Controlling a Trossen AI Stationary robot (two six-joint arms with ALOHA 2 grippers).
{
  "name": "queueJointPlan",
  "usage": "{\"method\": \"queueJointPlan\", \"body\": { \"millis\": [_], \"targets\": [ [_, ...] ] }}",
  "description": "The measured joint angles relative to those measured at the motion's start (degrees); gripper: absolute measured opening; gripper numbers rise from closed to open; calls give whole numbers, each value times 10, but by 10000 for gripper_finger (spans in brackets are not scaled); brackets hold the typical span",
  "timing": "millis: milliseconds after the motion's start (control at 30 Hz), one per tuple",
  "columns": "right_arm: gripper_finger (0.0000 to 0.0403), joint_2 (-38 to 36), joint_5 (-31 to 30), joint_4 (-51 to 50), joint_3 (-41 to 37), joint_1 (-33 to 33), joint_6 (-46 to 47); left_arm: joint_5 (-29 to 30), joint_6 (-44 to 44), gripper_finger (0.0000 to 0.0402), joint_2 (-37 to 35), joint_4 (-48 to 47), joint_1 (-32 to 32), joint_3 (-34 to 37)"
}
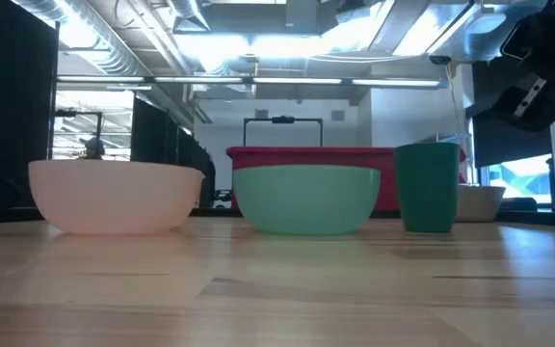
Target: Nest bowls inside each other
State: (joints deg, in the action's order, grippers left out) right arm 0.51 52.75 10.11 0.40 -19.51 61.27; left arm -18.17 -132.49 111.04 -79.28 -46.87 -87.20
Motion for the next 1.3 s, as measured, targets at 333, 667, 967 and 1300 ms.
{"method": "queueJointPlan", "body": {
  "millis": [333,667,967,1300],
  "targets": [
    [0,0,12,2,3,0,9,-8,3,246,34,26,1,1],
    [0,0,23,4,6,0,19,-16,8,217,59,45,1,1],
    [0,0,24,31,7,0,40,-16,9,96,59,58,-8,1],
    [0,0,23,64,7,0,66,4,16,35,58,81,-9,-12]
  ]
}}
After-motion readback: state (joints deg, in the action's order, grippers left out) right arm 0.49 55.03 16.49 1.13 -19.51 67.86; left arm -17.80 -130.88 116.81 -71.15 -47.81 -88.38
